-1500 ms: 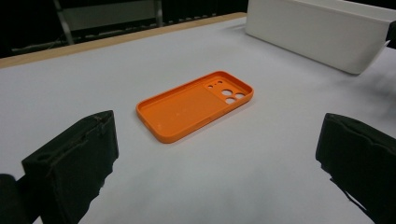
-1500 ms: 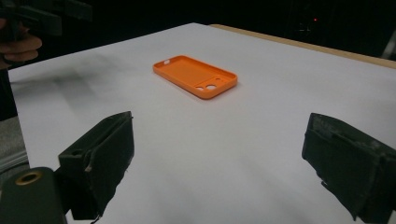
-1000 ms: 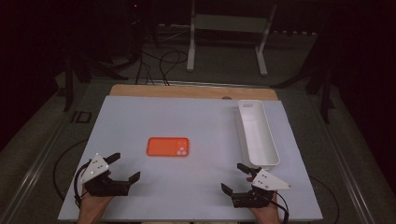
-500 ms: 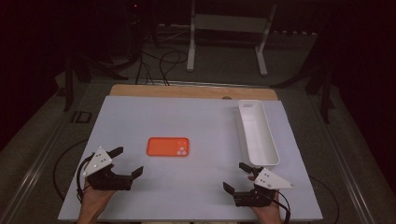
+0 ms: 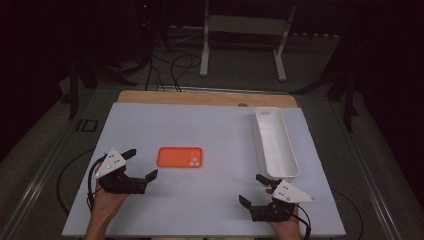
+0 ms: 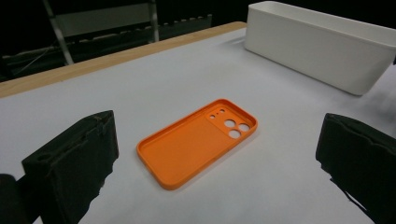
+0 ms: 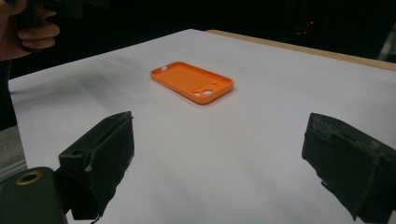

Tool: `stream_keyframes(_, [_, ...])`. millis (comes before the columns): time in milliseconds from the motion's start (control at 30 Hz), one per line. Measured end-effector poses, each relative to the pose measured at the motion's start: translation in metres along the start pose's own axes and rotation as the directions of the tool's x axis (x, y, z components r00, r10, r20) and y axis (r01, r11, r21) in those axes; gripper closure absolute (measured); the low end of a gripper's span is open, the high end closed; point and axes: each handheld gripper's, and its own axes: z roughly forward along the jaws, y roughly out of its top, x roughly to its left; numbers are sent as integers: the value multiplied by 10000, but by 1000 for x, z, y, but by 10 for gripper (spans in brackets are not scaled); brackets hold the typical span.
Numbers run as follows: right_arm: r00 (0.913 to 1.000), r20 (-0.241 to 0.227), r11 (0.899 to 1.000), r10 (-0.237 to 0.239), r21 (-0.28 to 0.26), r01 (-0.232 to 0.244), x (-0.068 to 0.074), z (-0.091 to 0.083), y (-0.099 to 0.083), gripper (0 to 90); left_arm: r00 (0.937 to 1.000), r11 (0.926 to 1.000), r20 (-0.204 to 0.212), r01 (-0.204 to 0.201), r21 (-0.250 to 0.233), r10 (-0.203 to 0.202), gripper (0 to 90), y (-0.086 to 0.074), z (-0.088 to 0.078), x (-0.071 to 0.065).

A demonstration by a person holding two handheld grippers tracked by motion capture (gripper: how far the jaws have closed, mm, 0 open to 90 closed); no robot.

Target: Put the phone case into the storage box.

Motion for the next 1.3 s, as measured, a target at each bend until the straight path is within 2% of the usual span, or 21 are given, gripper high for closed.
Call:
stream_keyframes(833, [9999,109,9999,-128,58,128,1,2,0,93,9996,9999,-268,131,-20,-132,1,4,26,20])
stream_keyframes(1067, [9998,114,9999,-143,64,142,2,2,-1,93,9996,9995,-224,153,262,-147,1,4,33,25])
stream_keyframes(1300, [9997,116,9998,-196,67,195,2,2,-1,93,9991,9984,-348,265,490,-248,2,4,41,32])
